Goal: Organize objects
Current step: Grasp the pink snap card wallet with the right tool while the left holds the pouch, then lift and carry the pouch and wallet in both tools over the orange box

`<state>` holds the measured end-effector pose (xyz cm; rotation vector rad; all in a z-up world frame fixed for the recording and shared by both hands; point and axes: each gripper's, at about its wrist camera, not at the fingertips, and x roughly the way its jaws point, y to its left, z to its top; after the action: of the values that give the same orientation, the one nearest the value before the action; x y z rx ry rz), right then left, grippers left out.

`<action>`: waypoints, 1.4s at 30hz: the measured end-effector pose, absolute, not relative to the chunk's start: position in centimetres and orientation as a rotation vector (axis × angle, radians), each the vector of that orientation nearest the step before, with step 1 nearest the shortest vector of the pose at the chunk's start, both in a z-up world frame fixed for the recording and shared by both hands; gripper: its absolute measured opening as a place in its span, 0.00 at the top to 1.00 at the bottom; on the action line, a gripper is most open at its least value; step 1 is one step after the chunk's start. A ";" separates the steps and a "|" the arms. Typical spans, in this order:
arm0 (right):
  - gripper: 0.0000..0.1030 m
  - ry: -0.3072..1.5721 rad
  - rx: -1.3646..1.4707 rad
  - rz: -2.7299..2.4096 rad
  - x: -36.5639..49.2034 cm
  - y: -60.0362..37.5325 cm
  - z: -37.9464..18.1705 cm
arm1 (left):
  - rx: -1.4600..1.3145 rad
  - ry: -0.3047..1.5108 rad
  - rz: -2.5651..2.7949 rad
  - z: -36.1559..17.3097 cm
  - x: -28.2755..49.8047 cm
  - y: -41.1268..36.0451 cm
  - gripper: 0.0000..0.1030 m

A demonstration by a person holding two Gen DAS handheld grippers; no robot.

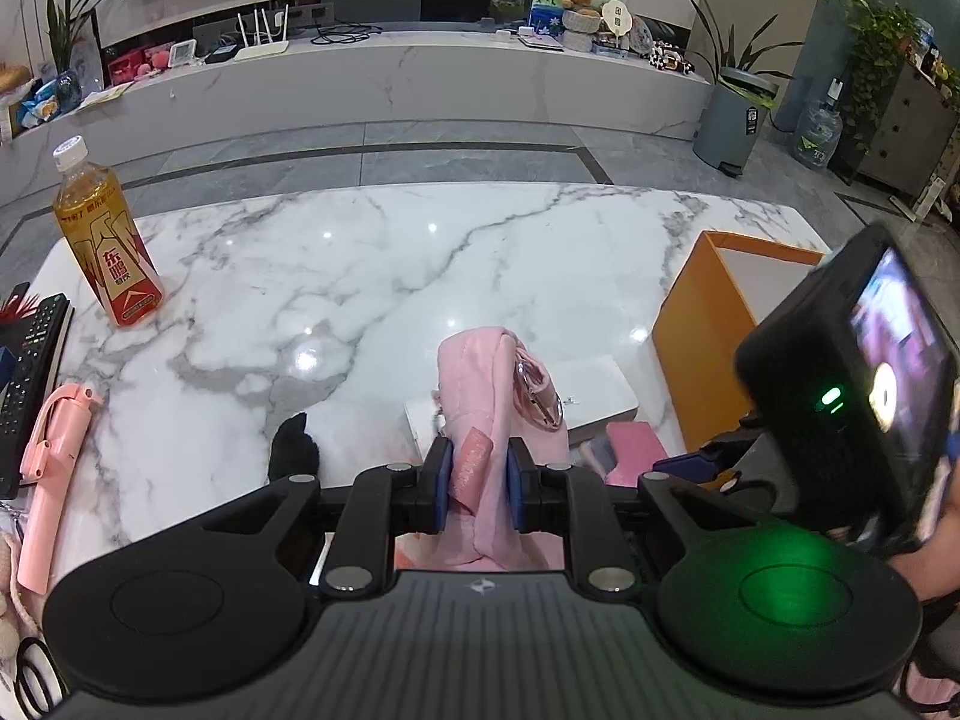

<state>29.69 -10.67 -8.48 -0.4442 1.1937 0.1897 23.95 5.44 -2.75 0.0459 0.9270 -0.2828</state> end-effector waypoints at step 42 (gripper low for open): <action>0.30 1.315 -0.517 0.343 33.4 -11.9 -6.4 | 0.079 0.890 -0.239 -1.8 23.1 4.0 0.79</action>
<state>33.43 -11.86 -6.45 -0.5168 1.3149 0.3432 23.08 4.02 -1.78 0.0793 0.8901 -0.2391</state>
